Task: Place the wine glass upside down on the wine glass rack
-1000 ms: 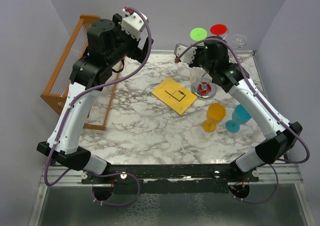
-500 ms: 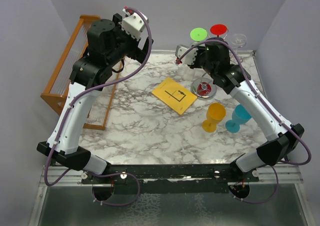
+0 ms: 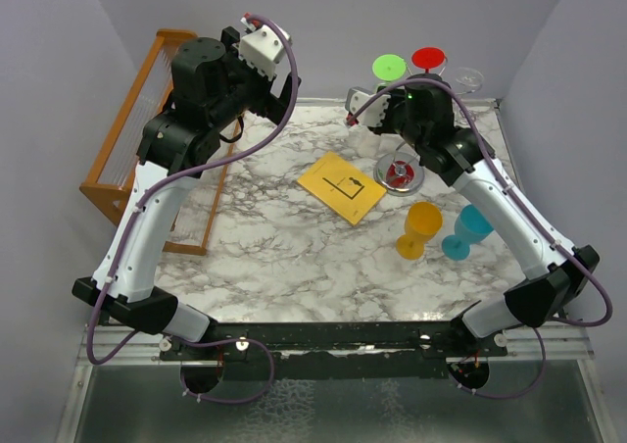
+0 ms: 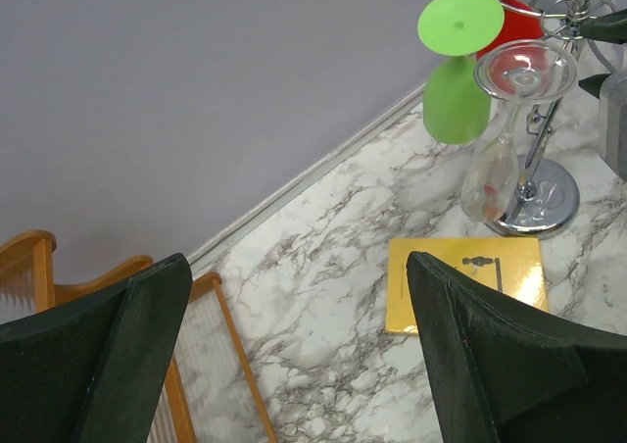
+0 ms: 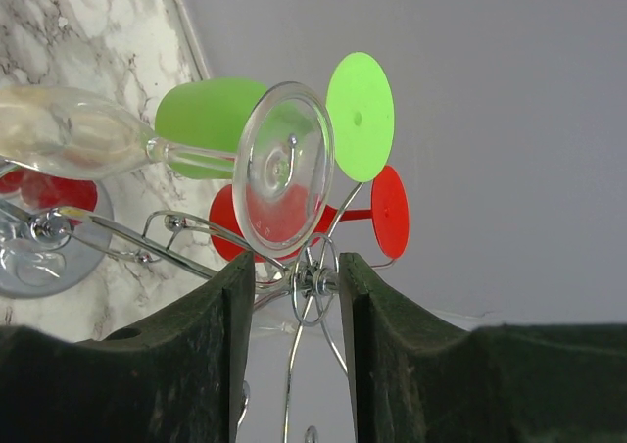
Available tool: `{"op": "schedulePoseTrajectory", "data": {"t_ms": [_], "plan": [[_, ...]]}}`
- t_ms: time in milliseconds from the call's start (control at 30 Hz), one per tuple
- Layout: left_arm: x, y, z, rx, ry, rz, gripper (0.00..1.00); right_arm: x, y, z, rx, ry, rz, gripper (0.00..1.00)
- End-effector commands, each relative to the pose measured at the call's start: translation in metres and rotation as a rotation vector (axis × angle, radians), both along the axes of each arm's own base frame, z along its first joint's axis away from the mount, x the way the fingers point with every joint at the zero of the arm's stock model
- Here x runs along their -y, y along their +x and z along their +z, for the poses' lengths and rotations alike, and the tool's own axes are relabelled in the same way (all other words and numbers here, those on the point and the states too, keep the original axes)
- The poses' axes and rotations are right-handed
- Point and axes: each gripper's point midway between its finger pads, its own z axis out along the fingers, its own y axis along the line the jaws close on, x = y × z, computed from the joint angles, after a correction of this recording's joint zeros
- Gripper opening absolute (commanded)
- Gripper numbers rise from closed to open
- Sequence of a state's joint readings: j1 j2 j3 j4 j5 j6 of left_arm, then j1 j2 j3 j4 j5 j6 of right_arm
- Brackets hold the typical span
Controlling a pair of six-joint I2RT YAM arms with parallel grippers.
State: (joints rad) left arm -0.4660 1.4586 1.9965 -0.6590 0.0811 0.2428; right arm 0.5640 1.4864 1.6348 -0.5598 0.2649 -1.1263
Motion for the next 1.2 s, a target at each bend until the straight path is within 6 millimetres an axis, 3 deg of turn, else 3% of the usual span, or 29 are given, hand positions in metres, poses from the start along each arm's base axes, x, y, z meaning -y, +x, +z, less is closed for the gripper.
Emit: {"op": "schedulePoseTrajectory", "data": {"t_ms": [0,667,1167], "plan": [[-0.005,0.001,0.009,0.038,-0.002,0.016,0.95,0.002,-0.01,0.014,0.031,0.035,-0.001,0.4],[-0.003,0.008,0.002,0.034,0.013,0.021,0.95,0.003,-0.024,0.018,0.013,0.083,0.022,0.47],[-0.003,0.009,-0.008,0.015,0.025,0.022,0.99,0.002,-0.037,0.037,0.027,0.209,0.043,0.48]]}}
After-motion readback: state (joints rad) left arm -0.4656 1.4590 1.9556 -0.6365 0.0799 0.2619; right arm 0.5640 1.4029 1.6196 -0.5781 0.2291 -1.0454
